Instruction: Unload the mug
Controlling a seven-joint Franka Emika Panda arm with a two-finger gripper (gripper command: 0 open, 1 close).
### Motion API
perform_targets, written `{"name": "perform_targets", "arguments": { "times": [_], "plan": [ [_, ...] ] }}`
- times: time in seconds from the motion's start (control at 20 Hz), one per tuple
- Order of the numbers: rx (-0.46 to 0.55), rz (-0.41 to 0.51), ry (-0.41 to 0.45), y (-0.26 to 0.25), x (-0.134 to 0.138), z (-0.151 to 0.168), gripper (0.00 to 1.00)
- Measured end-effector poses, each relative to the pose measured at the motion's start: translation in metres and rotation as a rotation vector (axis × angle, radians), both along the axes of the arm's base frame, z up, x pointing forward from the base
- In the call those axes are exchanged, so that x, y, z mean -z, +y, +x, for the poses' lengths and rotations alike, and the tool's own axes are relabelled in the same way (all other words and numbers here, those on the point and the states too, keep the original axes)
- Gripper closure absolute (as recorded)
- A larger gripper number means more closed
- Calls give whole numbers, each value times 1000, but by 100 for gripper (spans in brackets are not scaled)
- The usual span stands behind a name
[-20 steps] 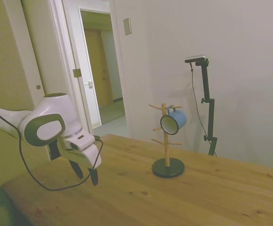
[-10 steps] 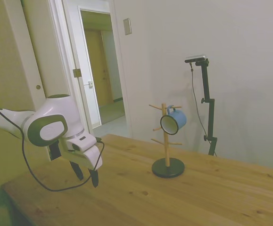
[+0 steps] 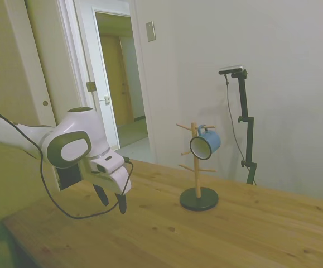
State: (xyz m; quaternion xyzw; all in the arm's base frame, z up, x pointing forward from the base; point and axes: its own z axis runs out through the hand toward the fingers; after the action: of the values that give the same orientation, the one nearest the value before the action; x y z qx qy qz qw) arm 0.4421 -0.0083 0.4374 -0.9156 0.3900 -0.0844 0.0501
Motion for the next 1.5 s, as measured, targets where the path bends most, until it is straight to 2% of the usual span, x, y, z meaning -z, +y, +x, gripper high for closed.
{"name": "perform_targets", "arguments": {
  "times": [0.2,0.5,0.65,0.95,1.15,1.5],
  "plan": [
    [-9,-8,-134,-12,1,-8,0],
    [-39,-45,-342,-34,19,-46,0],
    [-61,-56,-434,-57,6,-44,0],
    [-105,-82,-539,-86,1,-44,0],
    [-90,-89,-635,-112,-7,-46,0],
    [-58,-57,-707,-140,-34,-37,0]
  ]
}}
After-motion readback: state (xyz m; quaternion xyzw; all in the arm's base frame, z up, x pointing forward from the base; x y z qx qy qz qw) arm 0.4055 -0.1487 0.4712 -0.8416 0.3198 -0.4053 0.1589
